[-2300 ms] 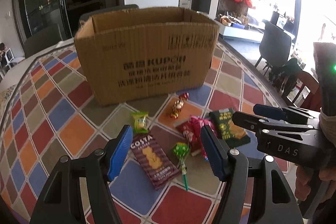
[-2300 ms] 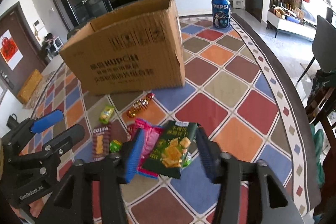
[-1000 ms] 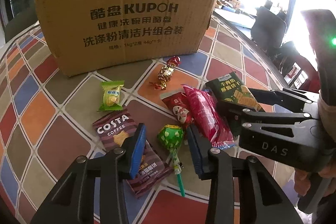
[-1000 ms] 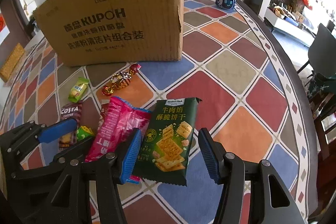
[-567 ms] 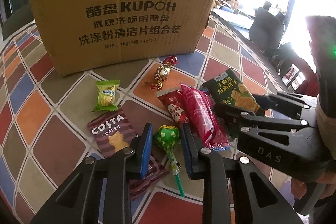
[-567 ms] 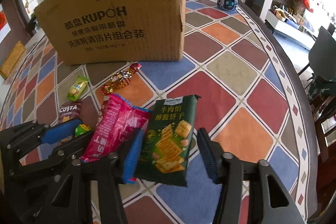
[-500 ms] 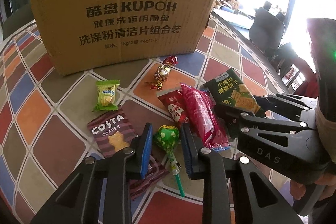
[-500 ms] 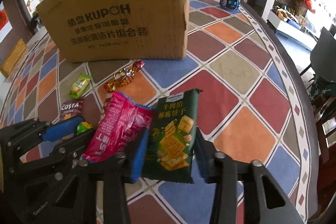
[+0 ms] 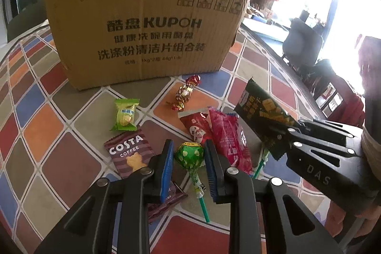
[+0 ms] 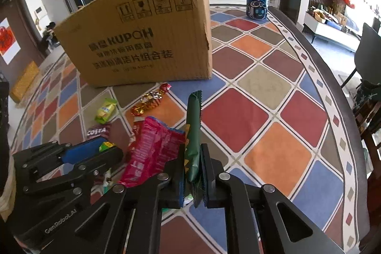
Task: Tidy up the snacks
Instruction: 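Carry the lollipop and cracker pack over the box with both tools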
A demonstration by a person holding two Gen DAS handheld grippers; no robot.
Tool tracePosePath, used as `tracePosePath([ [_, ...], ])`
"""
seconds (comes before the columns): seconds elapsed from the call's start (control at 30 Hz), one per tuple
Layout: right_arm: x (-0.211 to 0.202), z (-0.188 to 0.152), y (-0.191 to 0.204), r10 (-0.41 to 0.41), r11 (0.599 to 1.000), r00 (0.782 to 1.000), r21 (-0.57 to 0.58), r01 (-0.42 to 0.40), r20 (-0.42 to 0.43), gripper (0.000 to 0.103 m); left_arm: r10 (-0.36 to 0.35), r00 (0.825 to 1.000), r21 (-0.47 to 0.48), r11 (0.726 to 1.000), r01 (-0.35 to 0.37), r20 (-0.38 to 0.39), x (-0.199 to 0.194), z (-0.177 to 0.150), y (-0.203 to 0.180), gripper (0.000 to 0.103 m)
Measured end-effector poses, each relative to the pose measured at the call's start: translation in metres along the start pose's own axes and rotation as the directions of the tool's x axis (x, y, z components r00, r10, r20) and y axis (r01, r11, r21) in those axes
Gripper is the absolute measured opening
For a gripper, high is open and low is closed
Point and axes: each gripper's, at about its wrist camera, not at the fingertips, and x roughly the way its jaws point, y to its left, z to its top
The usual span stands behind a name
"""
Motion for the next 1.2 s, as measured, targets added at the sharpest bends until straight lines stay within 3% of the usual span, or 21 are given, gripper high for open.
tracePosePath([
  [0.63,-0.044,0.019,0.009,0.074,0.997,0.989,-0.009,-0.073,0.13,0.011,0.018,0.988,0.003,1.0,-0.019,0.152,-0.057,0.03,-0.001,0.026],
  [1.2,-0.077,0.074,0.027,0.114,0.993,0.96,-0.056,-0.103,0.257,0.011,0.08,0.952,-0.001,0.997,-0.083,0.295,-0.102,0.088,0.013,0.026],
])
